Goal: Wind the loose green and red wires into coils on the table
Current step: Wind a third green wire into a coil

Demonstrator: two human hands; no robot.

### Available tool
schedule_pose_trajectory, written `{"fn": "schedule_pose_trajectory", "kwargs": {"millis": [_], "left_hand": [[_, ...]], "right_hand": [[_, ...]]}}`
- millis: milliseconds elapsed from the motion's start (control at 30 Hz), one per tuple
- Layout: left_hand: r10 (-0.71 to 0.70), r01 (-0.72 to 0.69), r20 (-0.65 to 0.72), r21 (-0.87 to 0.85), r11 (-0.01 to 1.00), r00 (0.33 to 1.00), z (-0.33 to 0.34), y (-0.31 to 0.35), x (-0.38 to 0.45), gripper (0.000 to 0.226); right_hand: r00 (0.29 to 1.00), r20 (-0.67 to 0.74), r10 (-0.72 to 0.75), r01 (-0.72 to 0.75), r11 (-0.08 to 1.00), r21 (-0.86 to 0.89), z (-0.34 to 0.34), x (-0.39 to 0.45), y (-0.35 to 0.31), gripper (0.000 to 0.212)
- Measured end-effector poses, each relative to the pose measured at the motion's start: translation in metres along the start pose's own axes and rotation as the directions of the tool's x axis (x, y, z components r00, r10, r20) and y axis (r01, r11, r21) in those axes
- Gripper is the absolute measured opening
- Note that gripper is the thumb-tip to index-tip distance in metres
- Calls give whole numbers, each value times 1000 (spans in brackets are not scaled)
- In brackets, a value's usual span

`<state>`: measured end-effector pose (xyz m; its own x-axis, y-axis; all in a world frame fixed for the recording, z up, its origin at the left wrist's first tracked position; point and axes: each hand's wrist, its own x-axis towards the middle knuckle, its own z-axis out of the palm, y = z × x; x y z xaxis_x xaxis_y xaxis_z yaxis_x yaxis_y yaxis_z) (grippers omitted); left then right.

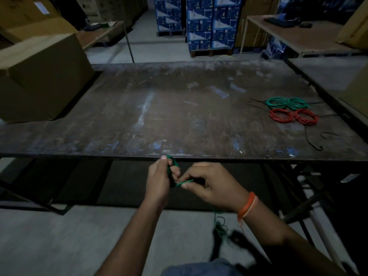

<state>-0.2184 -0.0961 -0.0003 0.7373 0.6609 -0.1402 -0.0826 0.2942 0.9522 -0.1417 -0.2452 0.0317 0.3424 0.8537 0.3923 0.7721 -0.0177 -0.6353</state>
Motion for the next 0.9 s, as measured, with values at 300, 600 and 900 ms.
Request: {"fn": "schedule_pose_trajectory", "kwargs": {"millis": [300, 600, 900], "left_hand": [[-294, 319, 384, -3, 948, 876, 5, 15, -19, 35], [-287, 479, 471, -358, 802, 834, 13, 18, -20, 33], [-283, 617, 603, -464, 636, 746, 12, 13, -18, 33]], "right_hand": [[975, -123, 186, -156, 963, 218, -25, 30, 25, 9], [899, 22, 436, -341, 670, 660, 35, 1, 36, 21], [893, 134, 430, -299, 342, 891, 30, -8, 44, 65]]}}
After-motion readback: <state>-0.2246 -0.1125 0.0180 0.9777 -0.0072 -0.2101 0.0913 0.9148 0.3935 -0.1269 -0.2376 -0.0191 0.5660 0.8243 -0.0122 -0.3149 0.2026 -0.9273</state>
